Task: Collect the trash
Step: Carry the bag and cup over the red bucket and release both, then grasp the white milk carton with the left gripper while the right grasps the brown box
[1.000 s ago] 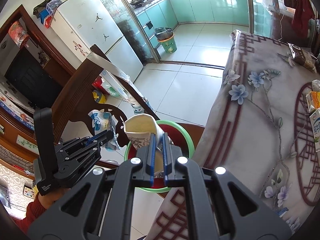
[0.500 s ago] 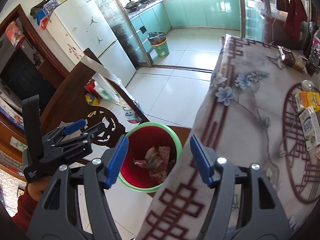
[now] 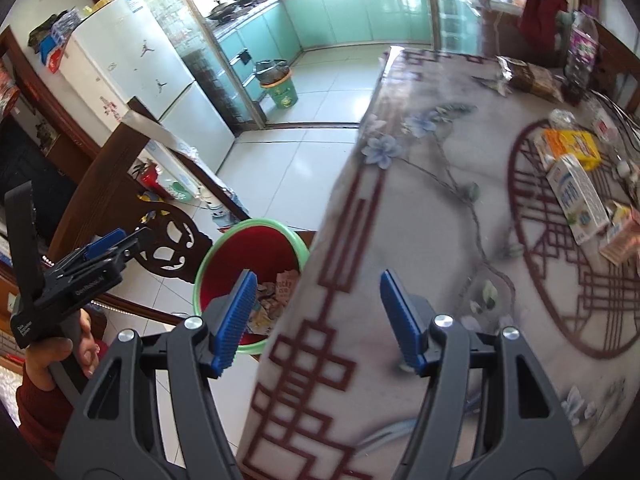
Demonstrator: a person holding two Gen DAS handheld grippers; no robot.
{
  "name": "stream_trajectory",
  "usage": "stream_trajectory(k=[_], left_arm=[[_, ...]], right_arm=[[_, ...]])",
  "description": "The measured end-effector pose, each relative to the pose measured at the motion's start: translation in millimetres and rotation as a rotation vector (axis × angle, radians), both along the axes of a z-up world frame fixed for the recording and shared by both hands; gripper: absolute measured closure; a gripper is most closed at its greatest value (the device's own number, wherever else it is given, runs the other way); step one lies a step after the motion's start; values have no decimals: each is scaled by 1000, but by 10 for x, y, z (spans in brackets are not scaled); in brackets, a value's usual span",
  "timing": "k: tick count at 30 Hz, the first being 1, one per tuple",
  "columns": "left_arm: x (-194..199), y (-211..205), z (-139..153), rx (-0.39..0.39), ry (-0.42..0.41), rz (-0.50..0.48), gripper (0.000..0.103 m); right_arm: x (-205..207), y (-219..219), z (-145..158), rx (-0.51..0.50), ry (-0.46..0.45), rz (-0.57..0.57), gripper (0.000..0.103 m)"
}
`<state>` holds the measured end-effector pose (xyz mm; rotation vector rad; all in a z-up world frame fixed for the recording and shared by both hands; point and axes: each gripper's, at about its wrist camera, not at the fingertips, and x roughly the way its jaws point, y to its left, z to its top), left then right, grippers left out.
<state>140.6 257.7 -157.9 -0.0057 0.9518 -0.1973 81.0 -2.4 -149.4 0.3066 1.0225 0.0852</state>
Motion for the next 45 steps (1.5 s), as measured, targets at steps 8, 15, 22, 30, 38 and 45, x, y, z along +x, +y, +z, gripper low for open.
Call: stream_trajectory(k=[8,15,22,30,38,45], left_arm=[[-114,-662,9,1,18,-115,36],[-288,-1475,4,6,29,-182,36],[-530,-2303,-22,18,66,-205,36],[-623,-3084,14,-48,113,-202,36],[-405,-3809,56,-65,122,-211,36],[-48,-4538,-217,-78,181,-226,36]], right_arm=[[-457,-898,4,-26,8,-201,40],[-843,-2079,-34,-89,15,-340,40],[-839,-3218,-251,-149,4,-258,40],[-471,-3710,-602,-168,7,-45,40],[-200,-3693,-838,-159,14,99,81],[-603,-4115,-689,-4,-49,-117,82]])
